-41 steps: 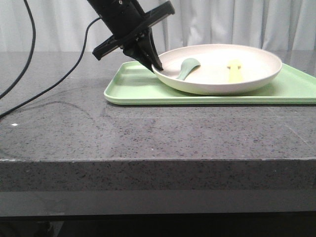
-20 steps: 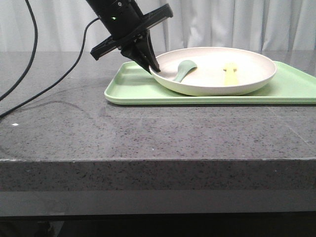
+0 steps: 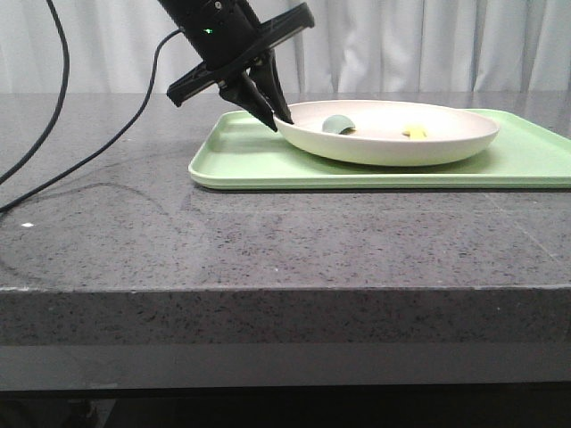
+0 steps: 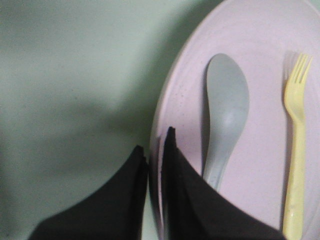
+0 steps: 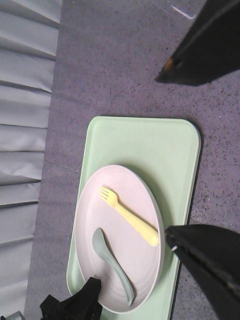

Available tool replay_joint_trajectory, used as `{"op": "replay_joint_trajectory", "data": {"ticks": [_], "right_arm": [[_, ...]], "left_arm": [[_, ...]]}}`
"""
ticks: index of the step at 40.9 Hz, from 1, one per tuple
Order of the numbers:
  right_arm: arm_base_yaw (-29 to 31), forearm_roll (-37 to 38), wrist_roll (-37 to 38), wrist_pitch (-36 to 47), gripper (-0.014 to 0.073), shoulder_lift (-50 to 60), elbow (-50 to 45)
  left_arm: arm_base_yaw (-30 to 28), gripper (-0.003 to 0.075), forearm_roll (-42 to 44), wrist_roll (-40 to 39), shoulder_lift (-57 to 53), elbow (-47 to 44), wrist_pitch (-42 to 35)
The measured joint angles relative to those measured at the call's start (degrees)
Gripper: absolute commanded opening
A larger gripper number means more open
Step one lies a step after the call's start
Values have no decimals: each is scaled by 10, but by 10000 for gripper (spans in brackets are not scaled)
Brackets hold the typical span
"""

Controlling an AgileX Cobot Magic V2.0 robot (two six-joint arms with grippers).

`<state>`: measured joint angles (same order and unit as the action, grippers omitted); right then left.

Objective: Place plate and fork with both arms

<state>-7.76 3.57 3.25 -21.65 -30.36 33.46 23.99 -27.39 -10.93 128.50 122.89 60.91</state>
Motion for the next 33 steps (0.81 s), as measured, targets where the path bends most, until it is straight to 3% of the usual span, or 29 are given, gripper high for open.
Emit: {"op": "replay_joint_trajectory", "data": {"ticks": [9, 23, 29, 33], "right_arm": [[0, 0, 0, 0, 592, 0, 0], [0, 0, 0, 0, 592, 0, 0], [0, 0, 0, 0, 592, 0, 0], [0, 0, 0, 0, 592, 0, 0]], "left_arm": [[10, 438, -4, 17, 0, 1, -9], [-21, 443, -4, 23, 0, 69, 81], [-47, 358, 3, 24, 0, 123, 101], [-53, 180, 8, 25, -4, 141, 104]]}}
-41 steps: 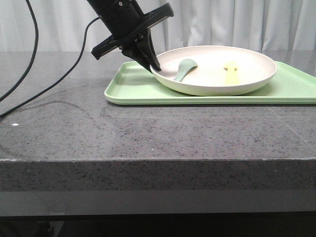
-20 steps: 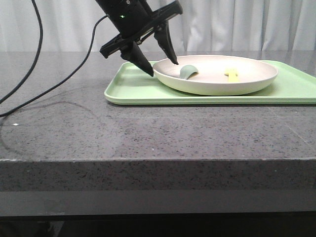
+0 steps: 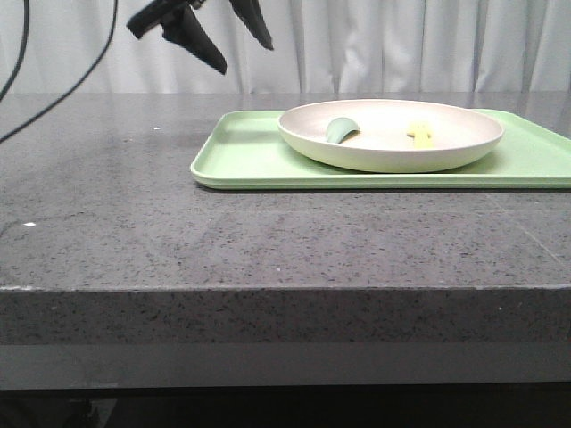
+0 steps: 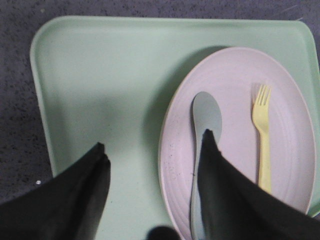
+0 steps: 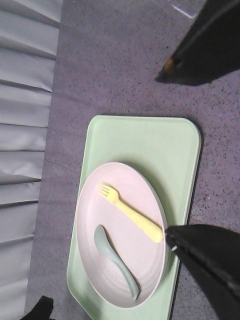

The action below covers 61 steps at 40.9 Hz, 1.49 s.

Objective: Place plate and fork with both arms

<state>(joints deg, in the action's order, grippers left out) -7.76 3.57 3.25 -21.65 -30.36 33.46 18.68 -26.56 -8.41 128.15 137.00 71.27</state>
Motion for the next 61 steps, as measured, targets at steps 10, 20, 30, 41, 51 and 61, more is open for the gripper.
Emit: {"op": "replay_joint_trajectory", "data": {"ticks": [10, 20, 30, 41, 51, 61], "right_arm": [[0, 0, 0, 0, 592, 0, 0], [0, 0, 0, -1, 592, 0, 0], [0, 0, 0, -1, 592, 0, 0], [0, 0, 0, -1, 592, 0, 0], [0, 0, 0, -1, 592, 0, 0], [0, 0, 0, -1, 592, -9, 0]], "left_arm": [[0, -18, 11, 43, -24, 2, 7], [0, -18, 134, 52, -95, -17, 9], [-4, -18, 232, 55, -191, -115, 10], [-34, -18, 239, 55, -355, -371, -123], [-55, -18, 245, 55, -545, -659, -347], [-56, -18, 245, 55, -736, -906, -515]]}}
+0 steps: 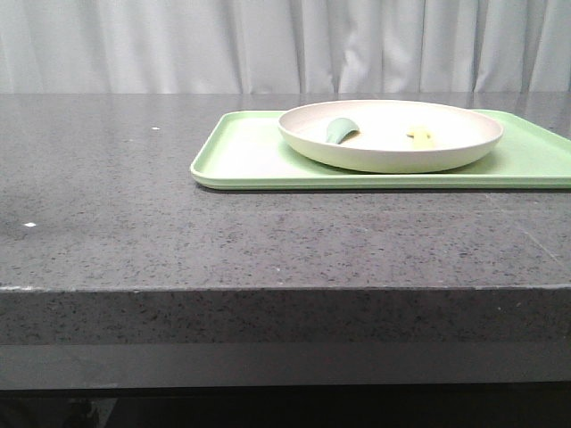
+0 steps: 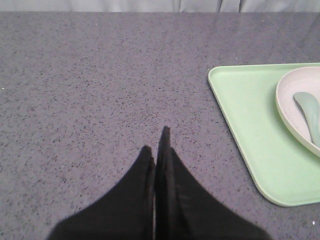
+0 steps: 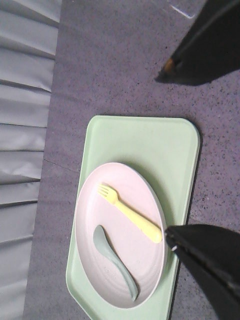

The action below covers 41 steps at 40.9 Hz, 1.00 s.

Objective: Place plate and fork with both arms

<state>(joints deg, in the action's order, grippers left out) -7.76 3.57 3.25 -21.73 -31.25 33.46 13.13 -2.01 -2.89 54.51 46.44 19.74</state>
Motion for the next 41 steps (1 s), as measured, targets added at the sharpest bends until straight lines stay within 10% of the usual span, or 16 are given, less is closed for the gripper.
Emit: {"op": "replay_joint_trajectory", "data": {"ticks": [18, 41], "right_arm": [[-7, -62, 0, 12, 578, -195, 80], [-81, -97, 91, -219, 570, -610, 464]], "left_arm": [[0, -18, 1, 0, -299, -207, -84], [0, -18, 1, 0, -321, -211, -89]]}}
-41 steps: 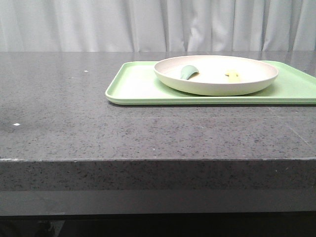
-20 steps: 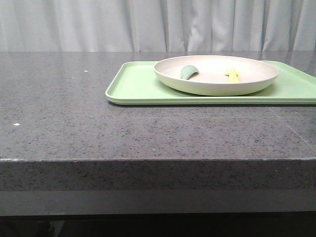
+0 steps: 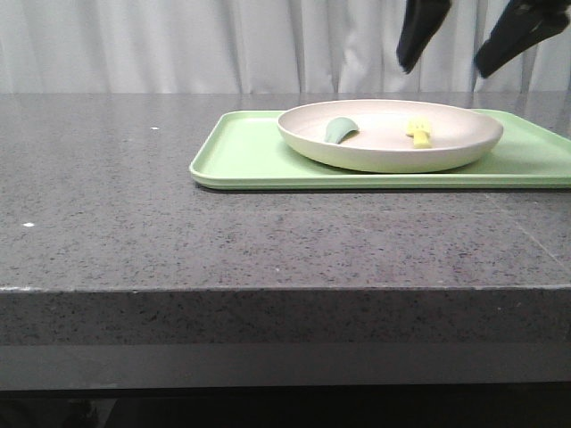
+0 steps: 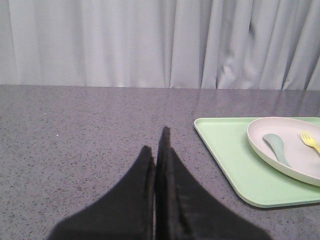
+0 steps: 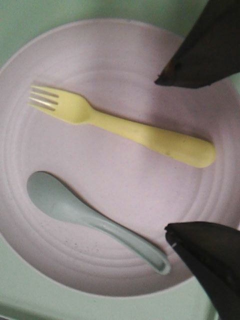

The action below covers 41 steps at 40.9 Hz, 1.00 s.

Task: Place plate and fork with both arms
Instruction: 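Lower the right gripper and grasp the yellow fork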

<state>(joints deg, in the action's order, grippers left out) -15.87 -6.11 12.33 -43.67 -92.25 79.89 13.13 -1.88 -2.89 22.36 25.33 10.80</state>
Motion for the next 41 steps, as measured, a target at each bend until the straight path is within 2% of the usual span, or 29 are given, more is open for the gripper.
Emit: {"op": "replay_joint_trajectory", "data": {"ticks": [12, 25, 28, 37, 41], "right_arm": [[0, 0, 15, -17, 570, -114, 55], [0, 3, 19, -11, 557, -137, 61], [0, 4, 19, -11, 494, -137, 61], [0, 7, 20, -16, 149, -138, 61], [0, 6, 20, -16, 41, -140, 61]], "left_arm": [[0, -18, 0, 0, 0, 0, 0], [0, -18, 0, 0, 0, 0, 0], [0, -18, 0, 0, 0, 0, 0], [0, -18, 0, 0, 0, 0, 0], [0, -18, 0, 0, 0, 0, 0]]}}
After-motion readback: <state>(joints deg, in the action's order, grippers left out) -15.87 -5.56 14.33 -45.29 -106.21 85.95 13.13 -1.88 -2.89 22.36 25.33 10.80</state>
